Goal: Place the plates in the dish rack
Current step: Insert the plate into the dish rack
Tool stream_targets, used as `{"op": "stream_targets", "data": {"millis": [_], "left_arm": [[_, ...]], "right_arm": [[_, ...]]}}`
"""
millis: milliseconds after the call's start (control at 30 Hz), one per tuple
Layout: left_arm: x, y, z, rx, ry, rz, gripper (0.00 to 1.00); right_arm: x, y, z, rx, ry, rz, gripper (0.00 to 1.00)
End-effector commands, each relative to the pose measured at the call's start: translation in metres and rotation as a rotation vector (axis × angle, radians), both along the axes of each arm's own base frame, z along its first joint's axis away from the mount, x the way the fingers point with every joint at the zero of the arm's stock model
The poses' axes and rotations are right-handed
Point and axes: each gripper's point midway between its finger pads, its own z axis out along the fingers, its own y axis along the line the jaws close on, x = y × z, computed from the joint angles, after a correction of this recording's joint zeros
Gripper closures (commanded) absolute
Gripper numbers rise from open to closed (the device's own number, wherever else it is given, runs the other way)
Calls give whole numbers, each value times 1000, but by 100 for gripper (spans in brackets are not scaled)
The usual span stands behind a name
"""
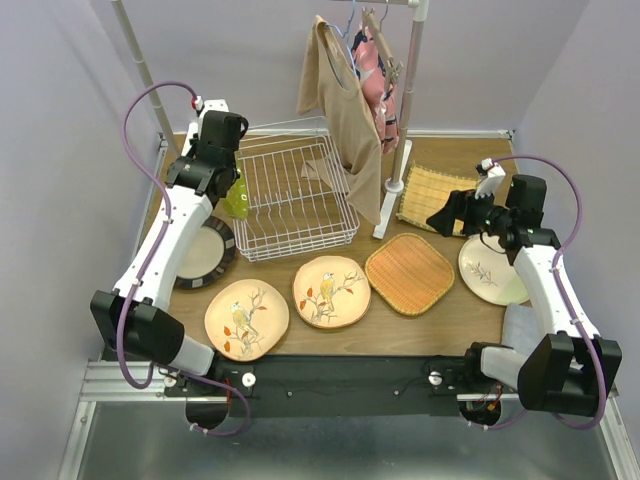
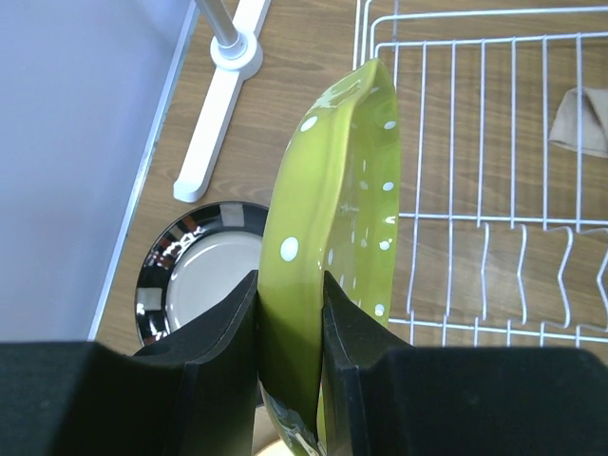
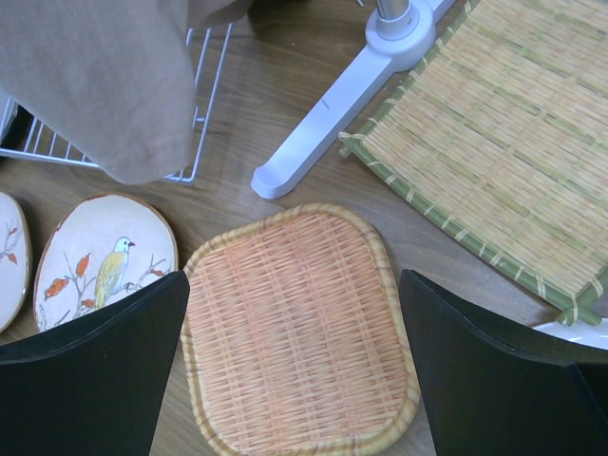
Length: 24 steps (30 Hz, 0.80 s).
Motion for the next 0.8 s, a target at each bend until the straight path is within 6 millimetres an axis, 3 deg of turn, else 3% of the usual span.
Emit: {"op": "stream_targets", "data": {"millis": [0,467,767], "left_arm": [[4,9,30,37,-87,68,100],[6,0,1,108,23,55,100],[5,2,4,178,46,100,100]], "right_arm": [[2,-6,5,-9,-24,-28,0],[2,-8,3,-10,-18,-37,0],[3,-9,4,-10,-20,-40,0]]}}
